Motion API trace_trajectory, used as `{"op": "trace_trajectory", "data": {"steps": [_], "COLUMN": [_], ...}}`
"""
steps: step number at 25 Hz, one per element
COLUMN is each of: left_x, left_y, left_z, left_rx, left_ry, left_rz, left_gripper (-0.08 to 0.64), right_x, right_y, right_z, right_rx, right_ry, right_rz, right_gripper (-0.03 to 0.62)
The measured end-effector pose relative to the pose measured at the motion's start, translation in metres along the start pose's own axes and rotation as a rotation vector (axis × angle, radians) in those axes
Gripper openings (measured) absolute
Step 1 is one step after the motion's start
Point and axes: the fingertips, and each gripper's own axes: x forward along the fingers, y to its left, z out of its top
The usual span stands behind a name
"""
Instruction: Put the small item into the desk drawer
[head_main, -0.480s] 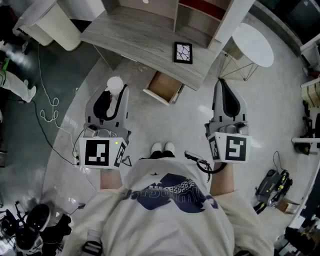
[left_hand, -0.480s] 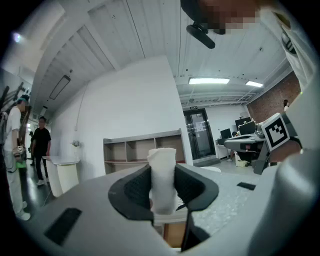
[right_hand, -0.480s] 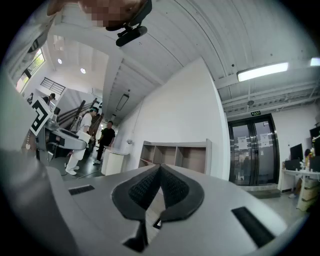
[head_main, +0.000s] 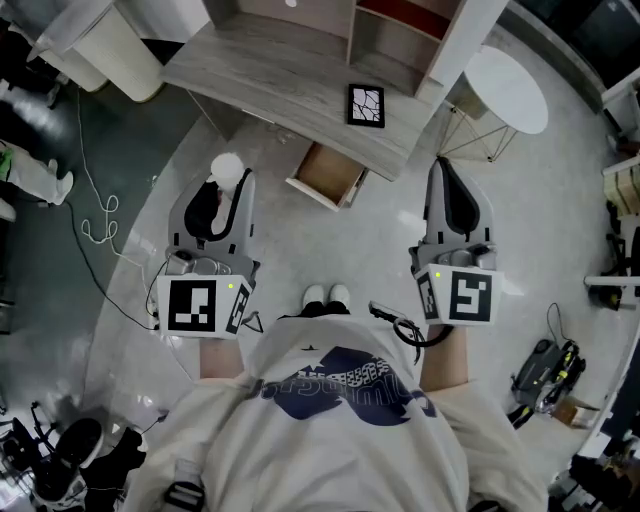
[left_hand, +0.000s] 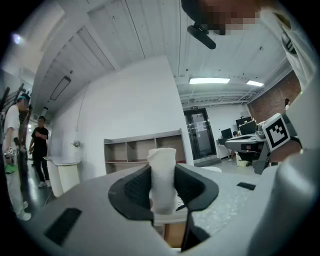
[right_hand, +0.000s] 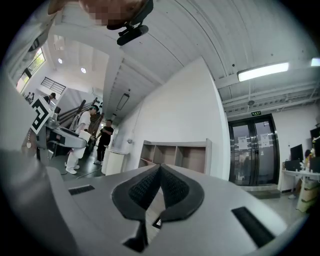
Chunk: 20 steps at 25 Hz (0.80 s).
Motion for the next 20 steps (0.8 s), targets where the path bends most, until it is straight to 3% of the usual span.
{"op": "trace_trajectory", "data": {"steps": [5,11,20], "left_x": [0.002,0.009,0.021], "left_y": [-0.002,0.0,-0.016], "left_z": [-0.002,-0.013,-0.039], "left_rx": [-0.006,-0.002,0.053], "left_ry": [0.007,0.046,0.132], "left_rz": [-0.002,-0.013,-0.046], "left_gripper": [0.138,0.138,0.14], "right_x": [-0.001,0.001,-0.005], "right_y": [-0.002,-0.006,-0.025], "right_z": [-0.003,-0.011,-0.037], "right_rx": [0.003,0.145,0.218], "right_ry": [0.013,0.01,0.041], "right_rz": [0.005,0.036,0.073], "right_gripper": [-0.003,-0.003,0.005]}}
